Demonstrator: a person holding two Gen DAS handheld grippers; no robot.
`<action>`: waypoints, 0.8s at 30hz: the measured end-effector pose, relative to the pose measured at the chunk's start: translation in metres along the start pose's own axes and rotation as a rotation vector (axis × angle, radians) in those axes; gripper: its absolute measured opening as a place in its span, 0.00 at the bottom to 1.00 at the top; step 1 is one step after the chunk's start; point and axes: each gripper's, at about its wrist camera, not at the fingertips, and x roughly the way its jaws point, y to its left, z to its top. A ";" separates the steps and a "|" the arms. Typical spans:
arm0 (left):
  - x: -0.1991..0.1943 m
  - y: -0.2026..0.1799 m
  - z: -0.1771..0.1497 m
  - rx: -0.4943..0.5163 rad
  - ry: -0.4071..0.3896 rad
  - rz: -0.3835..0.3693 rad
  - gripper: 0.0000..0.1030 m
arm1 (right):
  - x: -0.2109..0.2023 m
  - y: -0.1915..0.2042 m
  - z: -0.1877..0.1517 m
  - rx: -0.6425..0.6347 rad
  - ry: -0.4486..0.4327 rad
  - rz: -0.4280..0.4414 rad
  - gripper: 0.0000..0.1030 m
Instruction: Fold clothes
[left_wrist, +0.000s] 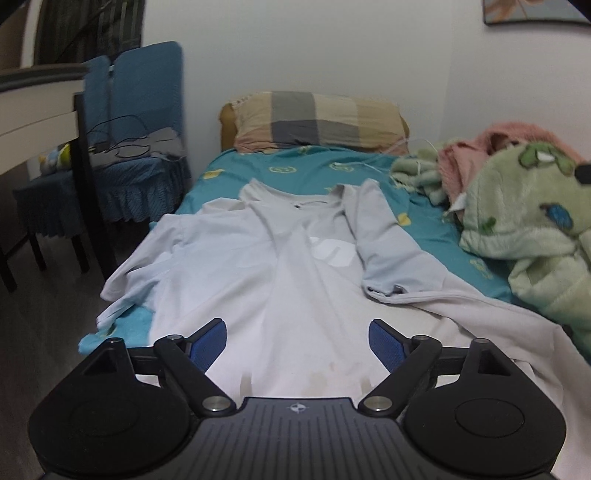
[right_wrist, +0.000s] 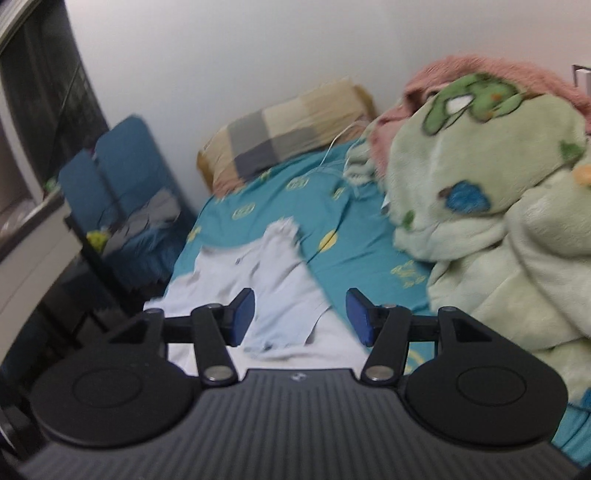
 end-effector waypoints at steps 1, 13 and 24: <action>0.007 -0.010 0.004 0.028 -0.001 -0.009 0.80 | 0.001 -0.007 0.002 0.011 -0.019 -0.014 0.55; 0.174 -0.159 0.075 0.444 0.065 -0.162 0.45 | 0.036 -0.062 -0.005 0.157 0.009 -0.081 0.58; 0.180 -0.124 0.118 0.214 -0.037 -0.219 0.01 | 0.049 -0.069 -0.006 0.200 0.037 -0.056 0.58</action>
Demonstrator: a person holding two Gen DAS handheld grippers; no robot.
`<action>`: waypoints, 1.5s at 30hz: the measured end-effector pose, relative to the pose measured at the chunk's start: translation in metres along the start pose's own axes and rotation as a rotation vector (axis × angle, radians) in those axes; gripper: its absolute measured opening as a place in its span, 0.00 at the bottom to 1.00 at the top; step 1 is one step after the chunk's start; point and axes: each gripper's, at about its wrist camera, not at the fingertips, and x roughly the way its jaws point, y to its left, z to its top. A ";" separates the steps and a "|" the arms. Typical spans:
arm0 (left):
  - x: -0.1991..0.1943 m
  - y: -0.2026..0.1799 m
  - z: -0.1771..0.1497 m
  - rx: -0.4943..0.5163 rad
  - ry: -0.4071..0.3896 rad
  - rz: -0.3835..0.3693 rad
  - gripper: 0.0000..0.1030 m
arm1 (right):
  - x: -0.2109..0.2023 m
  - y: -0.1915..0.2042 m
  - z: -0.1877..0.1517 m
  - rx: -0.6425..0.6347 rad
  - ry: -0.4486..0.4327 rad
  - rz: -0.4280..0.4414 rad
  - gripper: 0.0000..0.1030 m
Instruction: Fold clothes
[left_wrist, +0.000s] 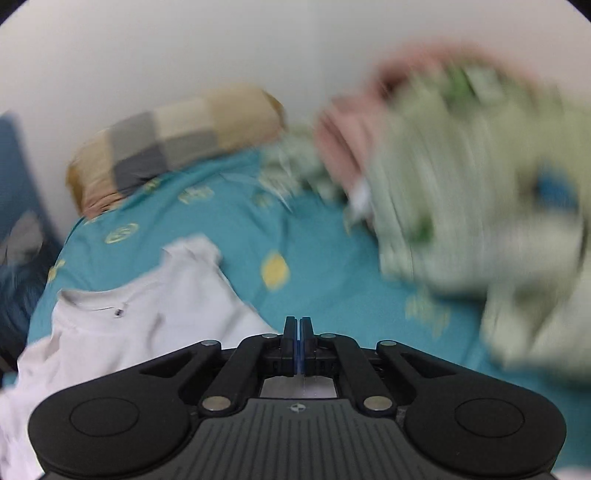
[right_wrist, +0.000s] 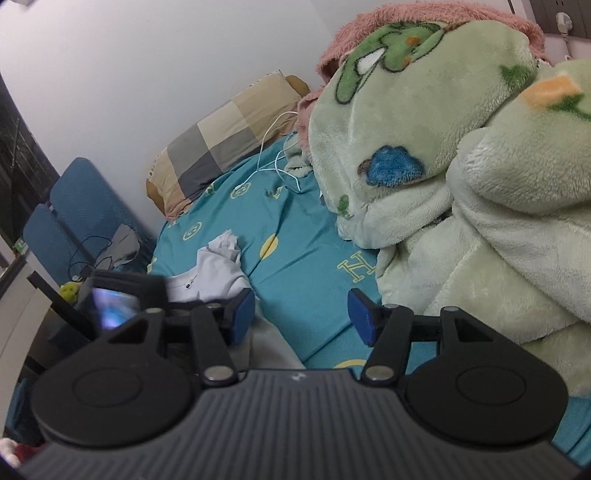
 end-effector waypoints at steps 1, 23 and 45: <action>-0.009 0.016 0.005 -0.077 -0.035 0.003 0.01 | -0.001 0.001 0.000 -0.006 -0.003 -0.001 0.58; -0.040 0.219 -0.078 -0.765 0.004 0.193 0.72 | 0.005 0.019 -0.008 -0.070 0.027 0.009 0.58; 0.043 0.197 -0.024 -0.588 0.195 0.338 0.44 | 0.021 0.051 -0.027 -0.225 0.095 0.023 0.58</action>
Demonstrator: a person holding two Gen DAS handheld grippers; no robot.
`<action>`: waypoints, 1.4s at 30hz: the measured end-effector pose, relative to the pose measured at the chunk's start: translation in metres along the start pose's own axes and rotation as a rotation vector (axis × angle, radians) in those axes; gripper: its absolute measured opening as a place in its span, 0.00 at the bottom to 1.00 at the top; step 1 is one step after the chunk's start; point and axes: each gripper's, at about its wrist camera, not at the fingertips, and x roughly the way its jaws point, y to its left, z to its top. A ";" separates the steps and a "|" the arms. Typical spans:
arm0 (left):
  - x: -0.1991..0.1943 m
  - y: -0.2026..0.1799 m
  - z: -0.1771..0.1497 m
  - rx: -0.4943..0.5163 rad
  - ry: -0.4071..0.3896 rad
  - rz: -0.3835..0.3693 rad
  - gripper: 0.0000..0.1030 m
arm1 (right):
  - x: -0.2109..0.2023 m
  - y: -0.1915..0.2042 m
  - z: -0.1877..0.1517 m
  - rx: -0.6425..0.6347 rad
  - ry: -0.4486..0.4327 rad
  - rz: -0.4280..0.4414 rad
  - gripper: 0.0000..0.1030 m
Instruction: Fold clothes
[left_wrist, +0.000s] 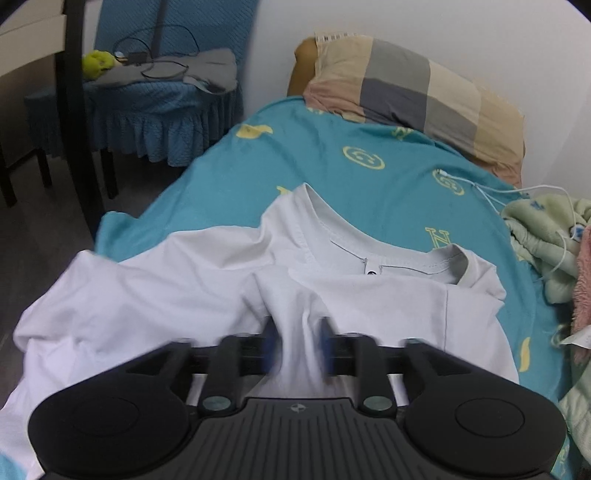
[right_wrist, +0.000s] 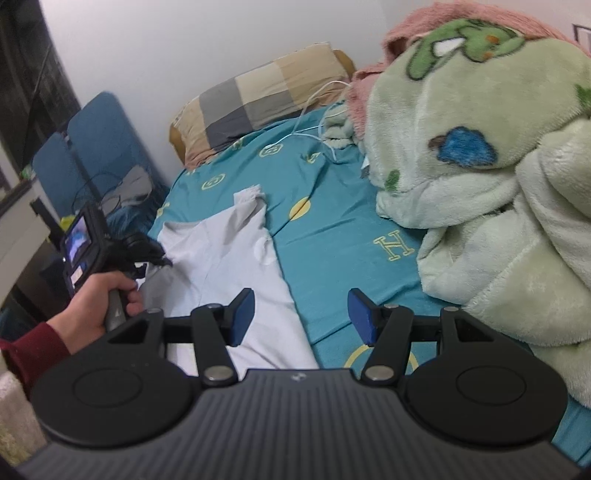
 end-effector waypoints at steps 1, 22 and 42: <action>-0.011 0.000 -0.002 0.009 -0.003 -0.001 0.44 | 0.000 0.002 0.000 -0.011 0.005 0.006 0.58; -0.354 0.019 -0.155 0.223 -0.238 -0.007 0.72 | -0.093 0.013 -0.035 -0.202 -0.037 0.086 0.56; -0.300 0.026 -0.238 0.256 -0.091 -0.210 0.73 | -0.116 0.000 -0.021 -0.083 -0.094 0.069 0.56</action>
